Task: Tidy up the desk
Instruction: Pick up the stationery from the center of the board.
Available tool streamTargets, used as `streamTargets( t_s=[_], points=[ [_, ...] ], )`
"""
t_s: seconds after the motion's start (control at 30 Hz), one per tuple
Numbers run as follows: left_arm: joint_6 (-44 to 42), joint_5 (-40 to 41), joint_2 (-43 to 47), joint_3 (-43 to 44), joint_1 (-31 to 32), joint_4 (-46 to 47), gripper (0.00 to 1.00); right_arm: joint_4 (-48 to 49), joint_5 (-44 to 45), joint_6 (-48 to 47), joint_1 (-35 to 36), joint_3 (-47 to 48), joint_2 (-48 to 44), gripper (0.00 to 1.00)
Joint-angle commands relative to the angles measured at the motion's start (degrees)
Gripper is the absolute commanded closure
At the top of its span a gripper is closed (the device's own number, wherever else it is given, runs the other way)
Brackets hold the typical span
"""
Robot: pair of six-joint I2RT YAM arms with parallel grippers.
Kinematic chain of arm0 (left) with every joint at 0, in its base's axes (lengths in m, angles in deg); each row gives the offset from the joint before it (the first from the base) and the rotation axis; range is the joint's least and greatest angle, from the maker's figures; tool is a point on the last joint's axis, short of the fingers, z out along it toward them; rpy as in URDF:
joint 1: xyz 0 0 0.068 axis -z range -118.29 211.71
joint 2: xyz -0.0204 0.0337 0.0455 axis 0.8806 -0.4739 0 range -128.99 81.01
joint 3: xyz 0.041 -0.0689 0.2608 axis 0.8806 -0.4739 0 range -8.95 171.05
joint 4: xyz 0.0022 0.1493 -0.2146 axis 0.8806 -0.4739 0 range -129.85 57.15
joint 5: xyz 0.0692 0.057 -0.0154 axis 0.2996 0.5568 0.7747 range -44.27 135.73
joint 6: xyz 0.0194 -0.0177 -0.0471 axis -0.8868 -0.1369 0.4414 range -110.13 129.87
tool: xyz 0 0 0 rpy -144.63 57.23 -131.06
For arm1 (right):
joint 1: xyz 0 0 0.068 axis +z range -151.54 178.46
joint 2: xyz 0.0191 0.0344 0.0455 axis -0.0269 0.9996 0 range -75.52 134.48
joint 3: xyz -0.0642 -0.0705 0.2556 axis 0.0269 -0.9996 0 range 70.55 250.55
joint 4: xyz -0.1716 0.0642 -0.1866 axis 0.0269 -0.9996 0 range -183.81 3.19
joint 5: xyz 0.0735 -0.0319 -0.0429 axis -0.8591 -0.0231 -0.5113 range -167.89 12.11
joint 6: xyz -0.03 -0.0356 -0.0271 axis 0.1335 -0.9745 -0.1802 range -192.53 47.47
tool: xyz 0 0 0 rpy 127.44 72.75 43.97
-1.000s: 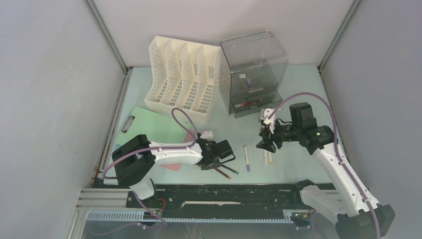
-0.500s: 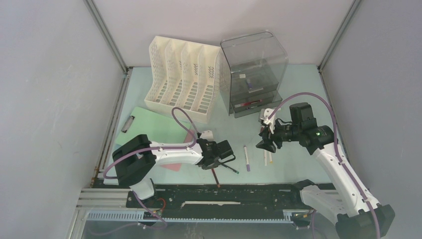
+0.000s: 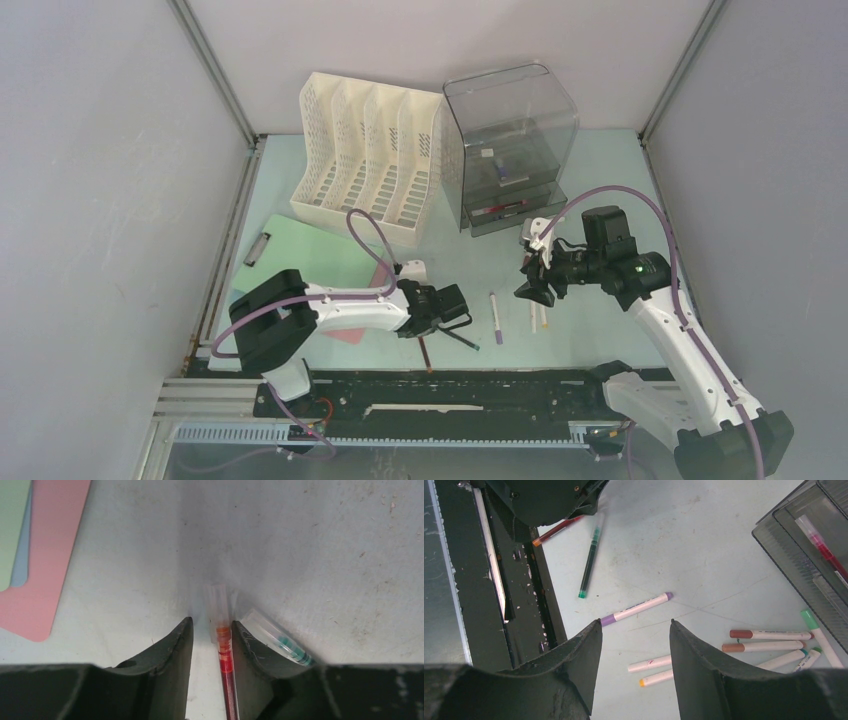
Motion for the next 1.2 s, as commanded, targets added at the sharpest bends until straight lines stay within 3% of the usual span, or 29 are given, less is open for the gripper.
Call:
streamTargets(
  t_s=[0.0, 0.53, 1.17],
  points=[
    [-1.7, 0.9, -2.0, -1.1, 0.0, -2.8, 0.58, 0.3, -0.6, 0.5, 0.1, 0.9, -0.6, 0.40],
    [-0.1, -8.8, -3.8, -1.8, 4.3, -0.1, 0.59, 0.2, -0.8, 0.4, 0.0, 0.8, -0.6, 0.40],
    [1.0, -9.6, -3.1, -5.0, 4.7, 1.8, 0.87, 0.2, -1.4, 0.4, -0.3, 0.8, -1.0, 0.40]
  ],
)
